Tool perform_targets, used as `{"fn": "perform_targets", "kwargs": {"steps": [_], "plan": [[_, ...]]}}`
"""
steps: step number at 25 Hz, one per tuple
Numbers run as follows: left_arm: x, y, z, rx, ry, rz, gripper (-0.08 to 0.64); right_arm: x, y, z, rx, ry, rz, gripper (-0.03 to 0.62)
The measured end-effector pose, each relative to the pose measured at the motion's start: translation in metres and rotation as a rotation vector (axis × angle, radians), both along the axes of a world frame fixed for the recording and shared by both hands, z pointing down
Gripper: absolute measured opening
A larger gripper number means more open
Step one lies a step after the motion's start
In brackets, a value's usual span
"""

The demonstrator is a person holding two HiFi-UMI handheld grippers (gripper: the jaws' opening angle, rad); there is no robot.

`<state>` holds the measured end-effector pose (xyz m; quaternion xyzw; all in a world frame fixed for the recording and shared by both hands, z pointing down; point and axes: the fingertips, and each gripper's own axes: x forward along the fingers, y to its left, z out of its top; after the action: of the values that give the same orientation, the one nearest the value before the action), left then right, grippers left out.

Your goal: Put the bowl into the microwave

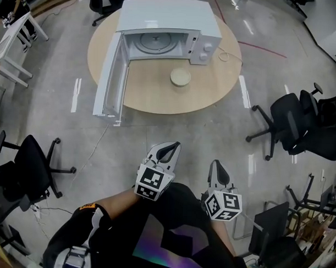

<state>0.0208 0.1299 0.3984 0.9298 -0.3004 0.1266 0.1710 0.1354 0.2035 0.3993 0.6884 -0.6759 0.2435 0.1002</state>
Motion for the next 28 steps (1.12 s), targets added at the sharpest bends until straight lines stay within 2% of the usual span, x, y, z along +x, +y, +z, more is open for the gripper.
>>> {"fn": "perform_targets", "kwargs": {"steps": [4,12,18,28], "plan": [[0.004,-0.015,0.002,0.000,0.004,-0.003,0.048,0.004,-0.013,-0.001,0.005,0.008,-0.002,0.015],[0.023,-0.030,0.000,0.029,0.007,0.053,0.048,0.017,-0.024,0.001,0.019,0.008,0.046,0.015],[0.030,-0.039,0.003,0.047,-0.018,0.061,0.048,0.021,-0.030,0.003,0.019,0.011,0.058,0.015],[0.006,-0.051,0.008,0.043,-0.019,0.006,0.048,-0.004,-0.054,0.010,0.014,0.009,-0.035,0.015]]}}
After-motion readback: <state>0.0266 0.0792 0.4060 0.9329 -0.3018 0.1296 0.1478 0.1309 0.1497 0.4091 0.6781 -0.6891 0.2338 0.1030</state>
